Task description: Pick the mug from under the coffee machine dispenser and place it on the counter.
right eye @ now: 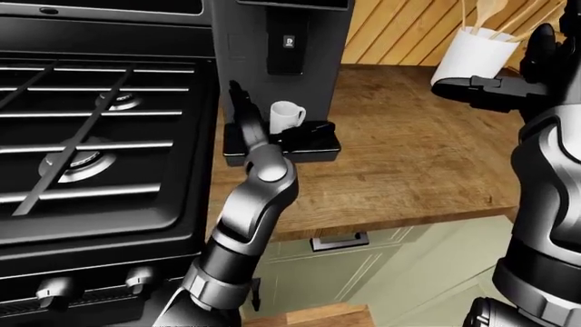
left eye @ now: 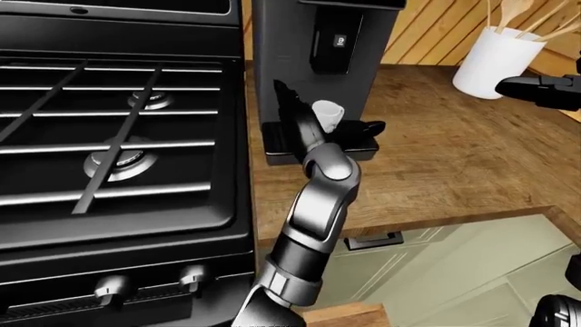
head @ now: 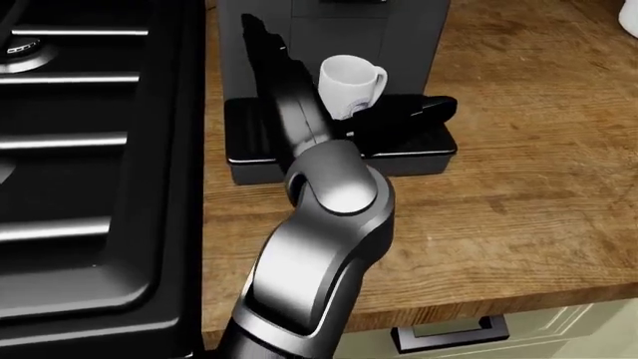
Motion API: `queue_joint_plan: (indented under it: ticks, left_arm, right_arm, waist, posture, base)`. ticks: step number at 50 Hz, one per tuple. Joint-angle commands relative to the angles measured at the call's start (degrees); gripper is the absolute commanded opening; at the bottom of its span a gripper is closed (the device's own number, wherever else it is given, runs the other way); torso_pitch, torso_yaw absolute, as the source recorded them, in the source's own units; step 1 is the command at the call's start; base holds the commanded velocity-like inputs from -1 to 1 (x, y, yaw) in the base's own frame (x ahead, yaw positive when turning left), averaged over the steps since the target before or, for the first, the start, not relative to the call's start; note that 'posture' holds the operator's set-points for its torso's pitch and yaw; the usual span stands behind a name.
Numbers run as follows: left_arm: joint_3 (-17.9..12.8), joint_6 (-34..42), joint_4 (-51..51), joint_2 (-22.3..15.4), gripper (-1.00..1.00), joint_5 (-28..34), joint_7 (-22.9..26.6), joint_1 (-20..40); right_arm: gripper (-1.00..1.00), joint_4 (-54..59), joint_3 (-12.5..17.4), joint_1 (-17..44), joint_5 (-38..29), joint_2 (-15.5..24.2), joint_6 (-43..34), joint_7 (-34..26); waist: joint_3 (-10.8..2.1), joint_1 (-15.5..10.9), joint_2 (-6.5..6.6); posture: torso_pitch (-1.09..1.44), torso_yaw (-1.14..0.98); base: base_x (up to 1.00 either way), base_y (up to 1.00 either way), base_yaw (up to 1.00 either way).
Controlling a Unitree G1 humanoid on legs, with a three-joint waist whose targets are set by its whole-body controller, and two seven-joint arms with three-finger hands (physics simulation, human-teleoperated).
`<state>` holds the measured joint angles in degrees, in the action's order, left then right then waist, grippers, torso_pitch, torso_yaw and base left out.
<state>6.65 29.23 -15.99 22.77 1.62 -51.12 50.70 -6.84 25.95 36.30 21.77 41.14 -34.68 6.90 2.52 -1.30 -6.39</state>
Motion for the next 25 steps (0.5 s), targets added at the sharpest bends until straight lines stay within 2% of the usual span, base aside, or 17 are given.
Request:
queue_joint_plan:
  ticks: [1, 15, 25]
  left_arm:
    - [0.5, -2.2, 1.2, 0.3, 1.0, 0.4, 0.2, 2.1]
    - [-0.1, -5.3, -4.3, 0.3, 1.0, -0.7, -0.2, 4.2]
    - [-1.5, -10.5, -13.1, -0.5, 1.0, -2.3, 0.5, 7.1]
  right_arm:
    - [1.0, -1.4, 1.0, 1.4, -0.2, 1.2, 1.6, 0.2]
    - [1.0, -1.7, 1.2, 1.3, 0.0, 1.3, 1.4, 0.2]
    - [1.0, -1.8, 1.3, 1.3, 0.2, 1.4, 1.4, 0.3]
  waist:
    - [-1.43, 0.0, -0.5]
    - [-1.5, 0.0, -0.51]
    - [-1.45, -0.1, -0.52]
  posture:
    - [0.0, 0.0]
    - [0.0, 0.0]
    - [0.0, 0.0]
  base:
    - [0.0, 0.0, 0.0]
    - [0.0, 0.0, 0.0]
    - [0.0, 0.0, 0.0]
